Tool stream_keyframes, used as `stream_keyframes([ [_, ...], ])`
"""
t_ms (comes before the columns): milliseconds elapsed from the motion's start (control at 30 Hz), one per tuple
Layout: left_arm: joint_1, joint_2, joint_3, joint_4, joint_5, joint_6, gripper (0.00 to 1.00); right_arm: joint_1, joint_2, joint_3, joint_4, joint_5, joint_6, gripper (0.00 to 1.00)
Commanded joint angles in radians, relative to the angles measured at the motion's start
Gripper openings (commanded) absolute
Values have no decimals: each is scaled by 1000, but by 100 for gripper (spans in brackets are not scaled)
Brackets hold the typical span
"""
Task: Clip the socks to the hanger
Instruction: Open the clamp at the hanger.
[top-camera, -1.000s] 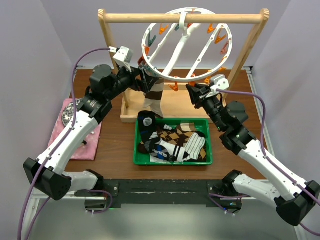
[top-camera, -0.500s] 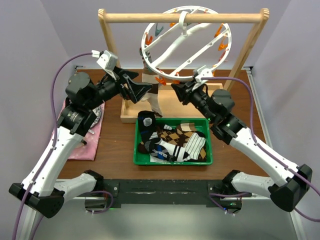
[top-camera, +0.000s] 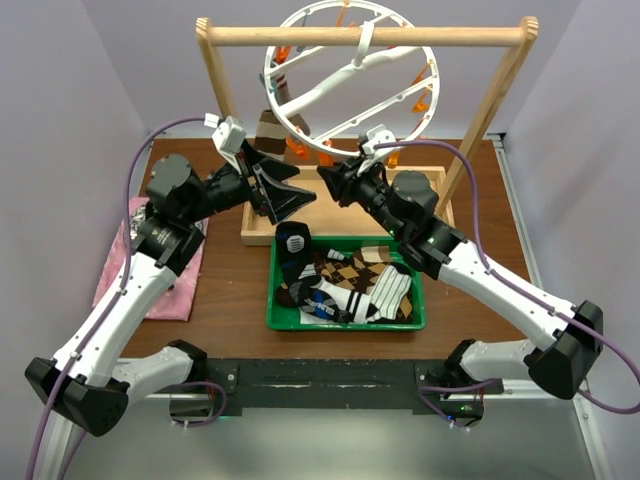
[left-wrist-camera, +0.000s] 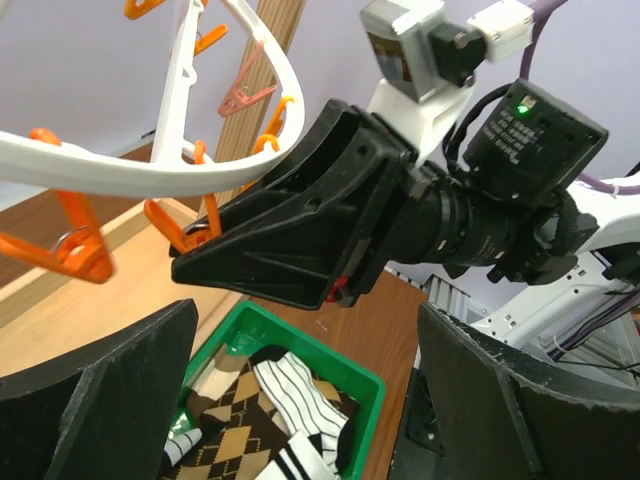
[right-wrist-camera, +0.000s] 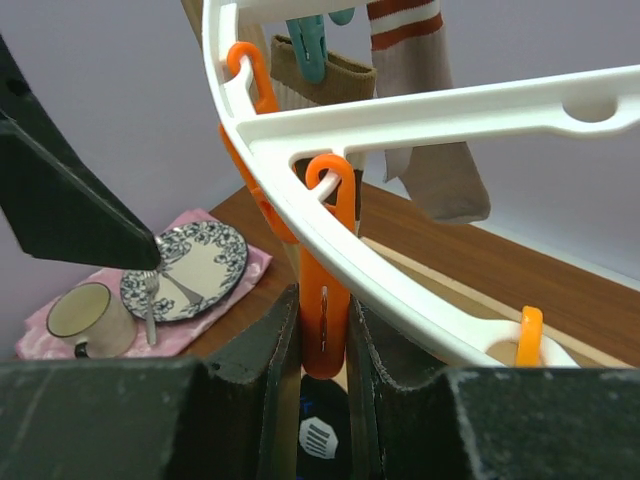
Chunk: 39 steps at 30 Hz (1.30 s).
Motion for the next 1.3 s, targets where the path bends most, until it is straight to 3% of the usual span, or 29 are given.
stream_keyframes([
  [0,7,-11,-14,62,-29,38,96,11,-57,26,33,-60,84,1],
  [233,7,66,4,200,-38,-104,90,10,-91,-21,50,-78,155,1],
  [633,4,181,93,213,-74,-184,89,10,-56,-14,67,-89,129,0],
  [767,4,180,118,207,-75,-192,82,10,-48,-18,65,-84,114,0],
  [933,26,109,132,115,-149,-69,81,10,-30,-11,59,-87,100,0],
  [1167,40,32,118,-151,-372,118,77,8,-14,-9,64,-92,89,0],
  [1267,40,20,107,-157,-353,110,75,10,-8,-9,68,-92,91,0],
])
